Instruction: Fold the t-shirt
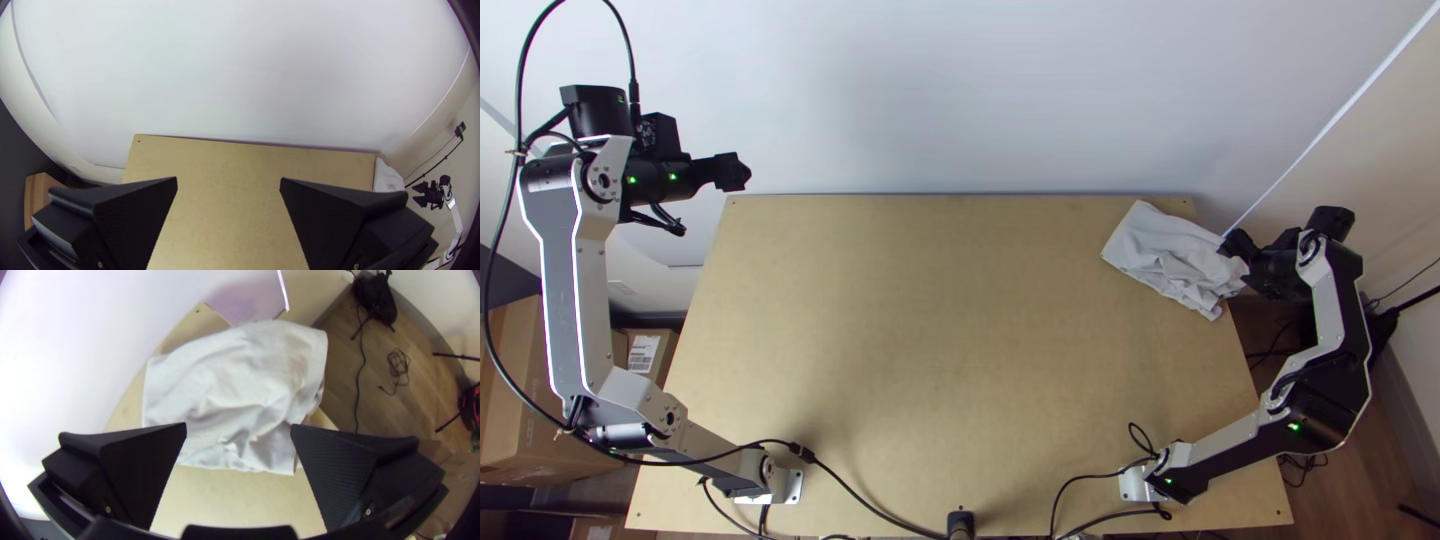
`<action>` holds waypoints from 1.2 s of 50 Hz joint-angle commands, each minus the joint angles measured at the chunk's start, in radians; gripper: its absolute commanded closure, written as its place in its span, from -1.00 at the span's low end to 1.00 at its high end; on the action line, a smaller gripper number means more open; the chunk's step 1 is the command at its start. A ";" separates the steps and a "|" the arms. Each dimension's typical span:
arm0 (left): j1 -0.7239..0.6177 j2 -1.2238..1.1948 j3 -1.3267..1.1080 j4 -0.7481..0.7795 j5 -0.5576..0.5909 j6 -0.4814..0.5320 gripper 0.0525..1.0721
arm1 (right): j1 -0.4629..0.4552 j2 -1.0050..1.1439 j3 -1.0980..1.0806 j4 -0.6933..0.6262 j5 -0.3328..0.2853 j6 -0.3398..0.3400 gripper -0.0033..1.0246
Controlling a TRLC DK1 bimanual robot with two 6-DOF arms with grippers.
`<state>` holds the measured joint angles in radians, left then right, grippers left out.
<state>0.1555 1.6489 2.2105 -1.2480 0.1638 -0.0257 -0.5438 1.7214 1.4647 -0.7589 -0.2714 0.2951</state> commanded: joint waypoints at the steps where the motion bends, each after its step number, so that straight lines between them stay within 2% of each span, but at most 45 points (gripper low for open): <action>1: 0.007 -0.035 0.003 -0.002 0.006 -0.010 -0.93 | 0.002 -0.013 0.016 -0.079 0.018 0.067 -0.87; 10: 0.007 -0.035 -0.003 -0.001 0.006 -0.013 -0.93 | -0.002 0.026 0.020 -0.126 0.017 0.115 -0.84; 14: 0.007 -0.034 -0.008 0.001 0.006 -0.014 -0.93 | -0.005 0.050 0.017 -0.126 0.017 0.131 -0.69; 21: 0.012 -0.031 -0.011 0.004 0.006 -0.011 -0.93 | -0.005 0.098 0.009 -0.135 0.015 0.180 -0.68; 31: 0.022 -0.021 -0.011 0.024 0.006 -0.003 -0.93 | 0.007 0.133 0.000 -0.157 0.015 0.210 -0.68; 45: 0.022 -0.017 -0.008 0.032 0.006 0.000 -0.93 | 0.019 0.202 0.002 -0.137 0.017 0.210 -0.67; 46: 0.022 -0.017 -0.008 0.032 0.006 0.000 -0.93 | 0.019 0.207 0.003 -0.135 0.017 0.210 -0.60; 48: 0.022 -0.017 -0.006 0.032 0.006 0.001 -0.93 | 0.019 0.214 0.003 -0.128 0.017 0.208 -0.33; 52: 0.022 -0.017 -0.006 0.032 0.006 0.001 -0.93 | 0.018 0.227 -0.001 -0.099 0.020 0.208 0.30; 55: 0.024 -0.018 -0.006 0.032 0.006 0.001 -0.93 | 0.013 0.228 -0.001 -0.099 0.023 0.208 0.54; 58: 0.026 -0.020 -0.006 0.032 0.006 0.001 -0.93 | 0.007 0.224 -0.004 -0.100 0.024 0.207 0.94; 60: 0.029 -0.021 -0.006 0.032 0.006 0.001 -0.93 | -0.001 0.213 -0.009 -0.103 0.028 0.205 0.95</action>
<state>0.1726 1.6386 2.2101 -1.2240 0.1638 -0.0257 -0.5327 1.9339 1.4666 -0.8612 -0.2523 0.4900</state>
